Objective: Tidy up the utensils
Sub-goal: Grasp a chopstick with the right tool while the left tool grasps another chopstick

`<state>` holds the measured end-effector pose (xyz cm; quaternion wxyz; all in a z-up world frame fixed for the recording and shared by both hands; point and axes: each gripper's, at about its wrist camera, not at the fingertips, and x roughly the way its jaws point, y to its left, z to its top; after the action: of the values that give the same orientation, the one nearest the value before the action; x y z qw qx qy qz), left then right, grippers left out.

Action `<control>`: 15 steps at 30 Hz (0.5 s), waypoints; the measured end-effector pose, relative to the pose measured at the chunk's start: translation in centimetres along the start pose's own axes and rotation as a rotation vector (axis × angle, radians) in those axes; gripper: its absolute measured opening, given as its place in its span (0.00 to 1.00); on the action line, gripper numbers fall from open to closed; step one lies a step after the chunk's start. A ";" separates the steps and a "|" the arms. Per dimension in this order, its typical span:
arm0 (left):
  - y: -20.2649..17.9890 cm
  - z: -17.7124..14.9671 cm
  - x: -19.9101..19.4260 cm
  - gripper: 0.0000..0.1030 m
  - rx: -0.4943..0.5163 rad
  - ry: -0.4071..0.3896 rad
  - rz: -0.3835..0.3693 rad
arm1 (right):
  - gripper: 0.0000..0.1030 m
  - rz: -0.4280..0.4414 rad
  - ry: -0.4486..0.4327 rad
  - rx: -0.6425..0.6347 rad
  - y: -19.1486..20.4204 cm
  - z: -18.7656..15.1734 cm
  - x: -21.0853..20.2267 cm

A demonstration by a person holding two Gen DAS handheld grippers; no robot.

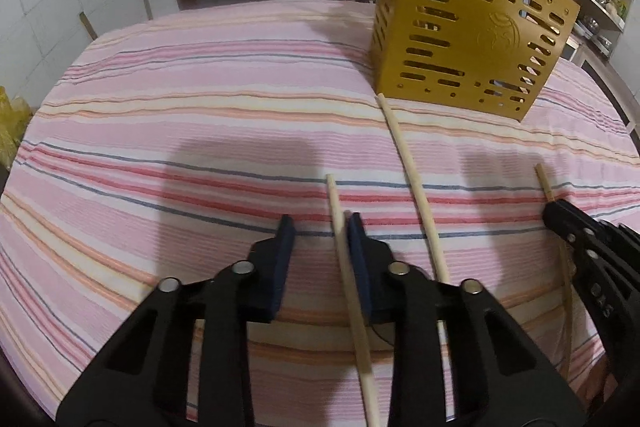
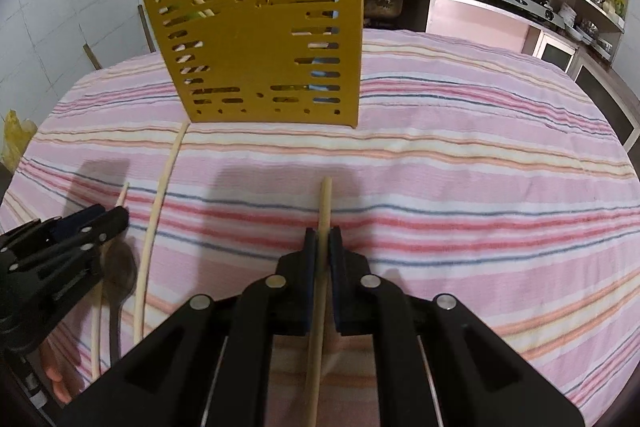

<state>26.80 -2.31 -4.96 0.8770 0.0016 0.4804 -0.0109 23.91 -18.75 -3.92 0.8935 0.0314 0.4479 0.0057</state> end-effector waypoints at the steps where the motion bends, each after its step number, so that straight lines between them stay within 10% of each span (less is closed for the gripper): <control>1: 0.0 0.1 0.1 0.20 0.007 0.004 -0.002 | 0.07 -0.002 0.009 -0.003 0.0 0.2 0.3; 15: 1.0 0.6 0.5 0.05 -0.004 -0.037 -0.081 | 0.06 -0.004 -0.103 0.047 -0.8 0.2 -1.1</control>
<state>27.61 -1.35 -5.10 0.8845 -0.0196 0.4638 -0.0456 23.37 -19.56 -2.93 0.9145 0.0516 0.4012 -0.0083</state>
